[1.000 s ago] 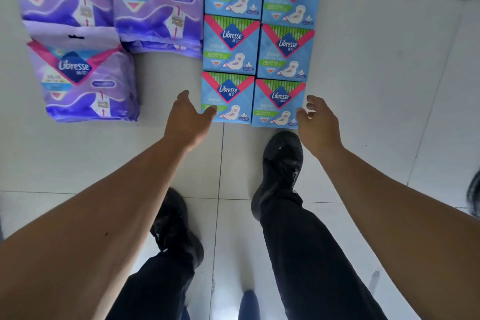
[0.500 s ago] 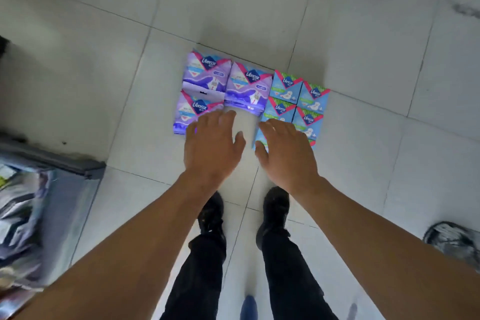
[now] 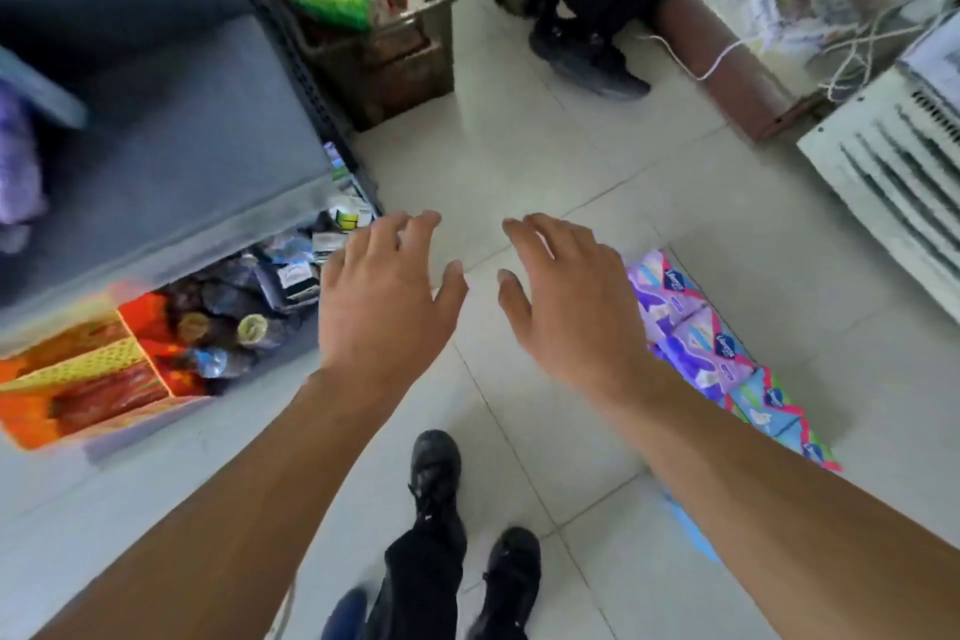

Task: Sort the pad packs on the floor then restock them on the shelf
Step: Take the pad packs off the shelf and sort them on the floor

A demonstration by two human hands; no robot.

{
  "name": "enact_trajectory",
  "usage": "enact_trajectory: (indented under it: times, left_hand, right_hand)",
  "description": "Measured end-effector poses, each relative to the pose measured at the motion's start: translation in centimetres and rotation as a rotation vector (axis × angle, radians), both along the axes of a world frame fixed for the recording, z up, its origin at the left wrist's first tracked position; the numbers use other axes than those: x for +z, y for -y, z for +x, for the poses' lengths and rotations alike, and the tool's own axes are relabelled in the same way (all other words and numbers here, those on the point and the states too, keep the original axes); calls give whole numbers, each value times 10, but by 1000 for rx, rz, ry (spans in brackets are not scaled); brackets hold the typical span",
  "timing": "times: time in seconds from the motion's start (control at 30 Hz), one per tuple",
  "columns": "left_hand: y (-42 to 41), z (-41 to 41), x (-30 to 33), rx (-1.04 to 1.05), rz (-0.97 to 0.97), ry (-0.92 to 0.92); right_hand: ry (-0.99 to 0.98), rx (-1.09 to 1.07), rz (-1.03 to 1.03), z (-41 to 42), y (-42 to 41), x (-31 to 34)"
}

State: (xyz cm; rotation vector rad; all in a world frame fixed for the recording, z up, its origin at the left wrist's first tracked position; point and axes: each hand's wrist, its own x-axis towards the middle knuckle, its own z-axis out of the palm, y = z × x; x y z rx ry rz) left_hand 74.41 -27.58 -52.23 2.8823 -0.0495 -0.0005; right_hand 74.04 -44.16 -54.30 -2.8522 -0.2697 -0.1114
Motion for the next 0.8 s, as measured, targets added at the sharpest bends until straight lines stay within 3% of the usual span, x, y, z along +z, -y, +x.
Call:
enact_trajectory:
  times: [0.33,0.53,0.63,0.8]
  left_hand:
    - [-216,-14,38,409,-93,216]
    - [-350,-24,22,597,-102,210]
    - [-408,-31,18,671,-95,202]
    - [-466,-30,11,678,-110,207]
  right_hand:
    - [109,381,150,46,-228,43]
    - [14,466,286,51,-374,31]
    - [-156,449,421,60,-438,27]
    - [-368,219,624,95,-524,14]
